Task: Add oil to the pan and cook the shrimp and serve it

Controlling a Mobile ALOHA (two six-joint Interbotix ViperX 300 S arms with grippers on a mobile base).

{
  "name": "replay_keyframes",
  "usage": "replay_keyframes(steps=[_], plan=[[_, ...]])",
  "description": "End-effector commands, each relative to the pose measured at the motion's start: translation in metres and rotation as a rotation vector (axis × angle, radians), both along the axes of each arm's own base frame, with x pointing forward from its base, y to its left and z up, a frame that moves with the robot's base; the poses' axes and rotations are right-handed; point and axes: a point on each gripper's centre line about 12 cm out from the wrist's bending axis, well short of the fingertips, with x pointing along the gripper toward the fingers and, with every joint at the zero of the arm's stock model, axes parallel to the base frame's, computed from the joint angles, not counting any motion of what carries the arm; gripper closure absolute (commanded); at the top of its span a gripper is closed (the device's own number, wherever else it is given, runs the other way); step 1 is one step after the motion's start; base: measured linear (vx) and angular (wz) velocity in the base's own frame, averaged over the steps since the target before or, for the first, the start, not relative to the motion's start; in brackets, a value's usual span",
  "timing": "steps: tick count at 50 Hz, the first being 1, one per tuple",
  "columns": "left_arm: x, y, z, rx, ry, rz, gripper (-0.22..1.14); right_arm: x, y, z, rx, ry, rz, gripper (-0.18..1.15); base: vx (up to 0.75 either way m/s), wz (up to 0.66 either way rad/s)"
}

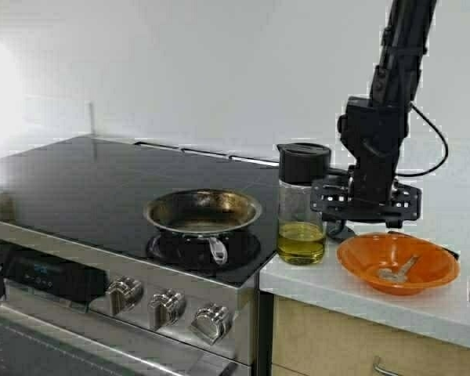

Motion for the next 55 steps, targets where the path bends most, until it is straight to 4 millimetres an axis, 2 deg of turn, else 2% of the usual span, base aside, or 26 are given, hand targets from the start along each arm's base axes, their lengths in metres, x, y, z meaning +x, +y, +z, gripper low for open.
replay_keyframes(steps=[1,6,15,18,26,36,44,55], plan=[[0.001,0.000,0.003,0.001,-0.008,0.001,0.89,0.008,0.005,0.009,0.015,-0.032,0.000,0.06,0.00,0.00],[0.001,0.000,0.003,0.001,-0.009,0.001,0.89,0.010,0.005,0.008,0.022,-0.036,-0.012,0.30,0.00,0.00],[0.001,0.000,0.002,0.001,-0.008,0.001,0.89,0.018,0.010,0.010,0.035,-0.057,-0.016,0.90,0.00,0.00],[0.001,0.000,0.002,0.001,-0.006,0.001,0.89,0.021,0.011,0.012,0.039,-0.068,-0.017,1.00,0.00,0.00],[0.001,0.000,0.002,0.001,-0.006,0.001,0.89,0.027,0.015,0.017,0.053,-0.088,-0.018,0.89,0.00,0.00],[0.001,0.000,0.002,0.001,-0.005,0.001,0.89,0.030,0.015,0.030,0.066,-0.114,-0.030,0.89,0.00,0.00],[0.001,0.000,0.001,0.001,-0.005,0.001,0.89,0.031,0.013,0.057,0.042,-0.147,-0.045,0.89,0.00,0.00],[0.001,0.000,0.002,0.001,-0.006,0.001,0.89,0.042,0.010,0.109,-0.129,-0.179,-0.046,0.89,0.00,0.00]])
